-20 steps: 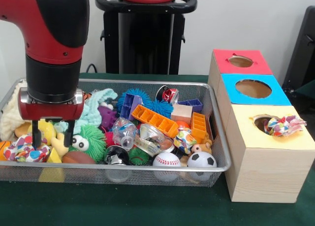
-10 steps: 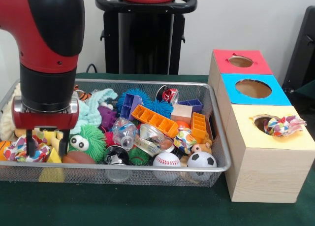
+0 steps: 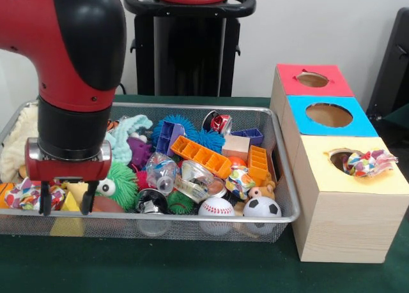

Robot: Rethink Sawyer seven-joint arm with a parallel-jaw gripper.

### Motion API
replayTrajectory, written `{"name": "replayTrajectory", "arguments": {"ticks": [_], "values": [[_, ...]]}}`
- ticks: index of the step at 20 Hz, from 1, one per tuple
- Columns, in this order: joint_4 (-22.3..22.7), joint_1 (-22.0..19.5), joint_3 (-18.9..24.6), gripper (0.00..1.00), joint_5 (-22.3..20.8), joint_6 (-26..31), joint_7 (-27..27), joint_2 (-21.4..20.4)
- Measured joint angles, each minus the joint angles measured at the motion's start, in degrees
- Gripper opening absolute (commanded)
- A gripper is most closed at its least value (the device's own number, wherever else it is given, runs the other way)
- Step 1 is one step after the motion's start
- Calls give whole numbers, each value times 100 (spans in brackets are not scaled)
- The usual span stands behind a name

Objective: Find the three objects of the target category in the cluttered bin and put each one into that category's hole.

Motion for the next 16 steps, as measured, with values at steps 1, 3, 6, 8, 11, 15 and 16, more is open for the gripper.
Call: {"name": "replayTrajectory", "arguments": {"ticks": [1, 3, 6, 8, 11, 15, 16], "values": [[-32, 24, -5, 100, -6, 31, 0, 17], [-100, 88, -20, 100, -11, 136, 0, 57], [-120, 138, -60, 100, -12, 261, 0, 62], [-123, 174, -114, 100, -14, 369, 0, 55], [-124, 213, -191, 100, -16, 527, 0, 21], [-116, 219, -258, 100, -19, 626, 0, -67], [-109, 220, -280, 100, -20, 646, 0, -111]]}}
